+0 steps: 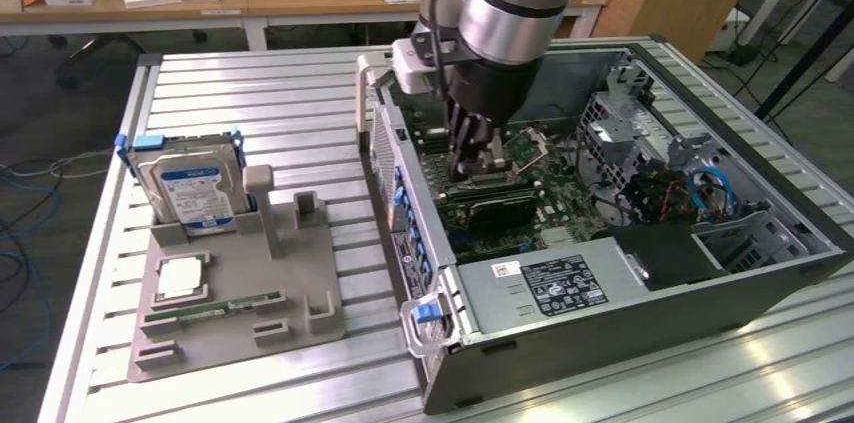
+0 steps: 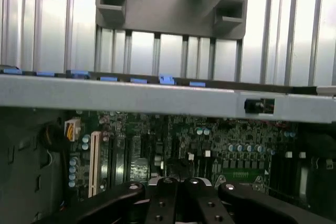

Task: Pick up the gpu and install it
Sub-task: 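Press down on the gpu until it lock into place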

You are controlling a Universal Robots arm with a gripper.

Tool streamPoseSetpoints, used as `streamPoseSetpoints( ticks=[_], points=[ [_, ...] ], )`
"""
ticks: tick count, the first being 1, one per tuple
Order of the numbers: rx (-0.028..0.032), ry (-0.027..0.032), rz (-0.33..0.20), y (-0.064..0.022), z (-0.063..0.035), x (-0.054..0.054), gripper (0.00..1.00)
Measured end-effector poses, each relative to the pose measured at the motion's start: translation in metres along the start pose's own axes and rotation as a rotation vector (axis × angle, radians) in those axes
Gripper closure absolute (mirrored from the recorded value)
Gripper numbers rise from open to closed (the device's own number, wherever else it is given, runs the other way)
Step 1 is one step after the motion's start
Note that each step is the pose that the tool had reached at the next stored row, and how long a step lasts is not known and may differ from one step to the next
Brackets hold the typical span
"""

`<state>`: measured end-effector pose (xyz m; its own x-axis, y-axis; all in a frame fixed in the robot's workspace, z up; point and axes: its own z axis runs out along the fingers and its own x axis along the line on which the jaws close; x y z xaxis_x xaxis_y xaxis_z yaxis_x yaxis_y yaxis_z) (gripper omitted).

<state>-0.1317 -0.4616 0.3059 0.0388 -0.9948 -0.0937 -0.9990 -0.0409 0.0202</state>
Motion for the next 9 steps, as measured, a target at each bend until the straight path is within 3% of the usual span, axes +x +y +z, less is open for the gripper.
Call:
streamPoseSetpoints(
  ticks=[2, 9],
  points=[
    [-0.0021, -0.0022, 0.0, -0.0074, -0.0002, 0.0003, 0.89],
    [-0.0036, -0.0022, 0.0, -0.0075, -0.0002, 0.0003, 0.89]
  ],
)
